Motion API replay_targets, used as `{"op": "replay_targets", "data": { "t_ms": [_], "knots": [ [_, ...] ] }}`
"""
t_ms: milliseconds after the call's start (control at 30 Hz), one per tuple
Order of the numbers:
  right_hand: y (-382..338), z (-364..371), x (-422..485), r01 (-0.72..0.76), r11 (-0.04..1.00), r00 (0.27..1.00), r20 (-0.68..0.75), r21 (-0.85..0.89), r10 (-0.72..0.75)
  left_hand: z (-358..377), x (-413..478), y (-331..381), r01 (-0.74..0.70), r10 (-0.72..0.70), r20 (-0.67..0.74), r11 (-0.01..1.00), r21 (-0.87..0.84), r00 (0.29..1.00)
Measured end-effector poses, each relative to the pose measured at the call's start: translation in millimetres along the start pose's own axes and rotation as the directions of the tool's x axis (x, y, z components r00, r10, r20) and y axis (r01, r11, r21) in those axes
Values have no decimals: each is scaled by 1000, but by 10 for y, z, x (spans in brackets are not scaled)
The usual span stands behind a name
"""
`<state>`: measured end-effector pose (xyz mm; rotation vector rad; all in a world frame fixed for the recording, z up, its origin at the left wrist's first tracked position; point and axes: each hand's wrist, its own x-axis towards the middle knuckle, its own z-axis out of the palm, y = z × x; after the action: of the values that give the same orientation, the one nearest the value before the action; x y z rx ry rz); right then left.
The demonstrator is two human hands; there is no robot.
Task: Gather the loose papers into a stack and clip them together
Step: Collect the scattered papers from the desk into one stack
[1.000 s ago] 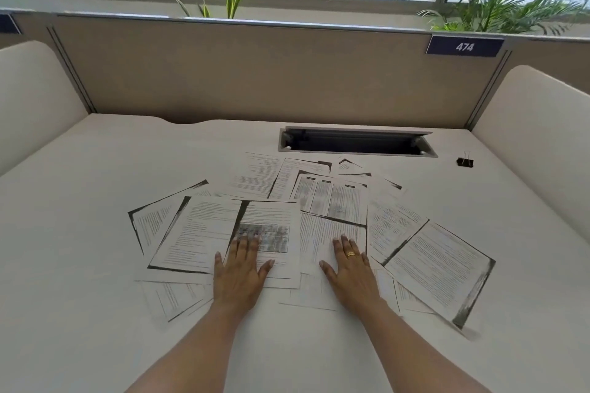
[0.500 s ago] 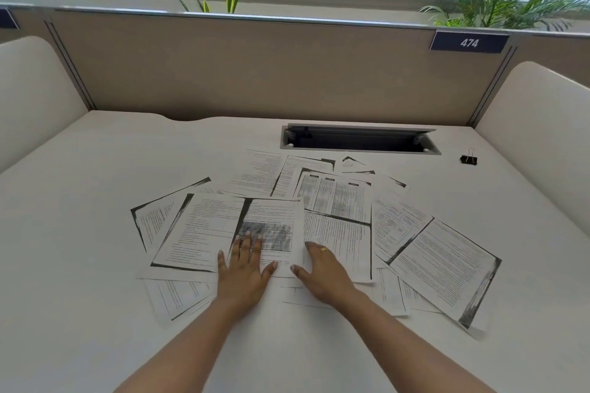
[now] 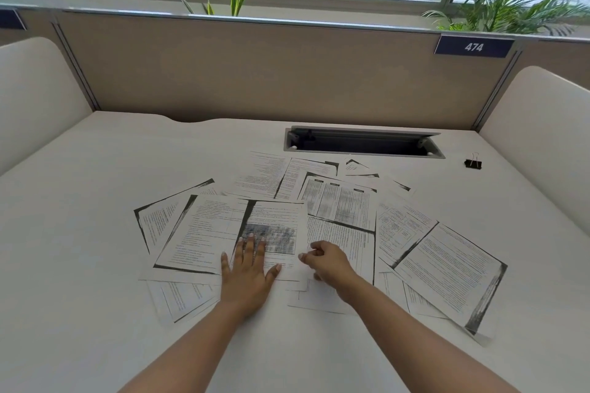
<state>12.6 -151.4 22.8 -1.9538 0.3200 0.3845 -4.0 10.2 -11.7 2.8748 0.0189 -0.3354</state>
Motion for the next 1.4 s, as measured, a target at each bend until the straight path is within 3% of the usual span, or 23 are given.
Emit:
{"op": "replay_targets", "data": {
  "t_ms": [300,567,833,1100,1167,1300,1400],
  "knots": [
    [-28,-7,115,-179,953,983,80,244,164,19,14,2,8,-8,-4,1000,27,1000],
    [-98,-9,114,-239,940,969,126,243,213,13,-8,13,15,-15,-7,1000,22,1000],
    [-35,82,7,-90,982,995,-20,169,95,-6,-3,33,20,-20,-18,1000,-13,1000],
    [-170,-93,10,126,970,967,-245,208,-73,-348,51,356,-13,-19,-71,903,-430,997],
    [-241,-146,-31,208,944,954,-269,258,-136,-472,67,473,-59,0,-109,843,-535,994],
    [-288,-347,-113,259,885,944,-294,387,-148,-724,56,567,-124,15,-188,801,-586,982],
    [-231,-583,-140,252,837,942,-319,486,-98,-863,82,436,-62,-104,-264,831,-553,959]
  ]
}}
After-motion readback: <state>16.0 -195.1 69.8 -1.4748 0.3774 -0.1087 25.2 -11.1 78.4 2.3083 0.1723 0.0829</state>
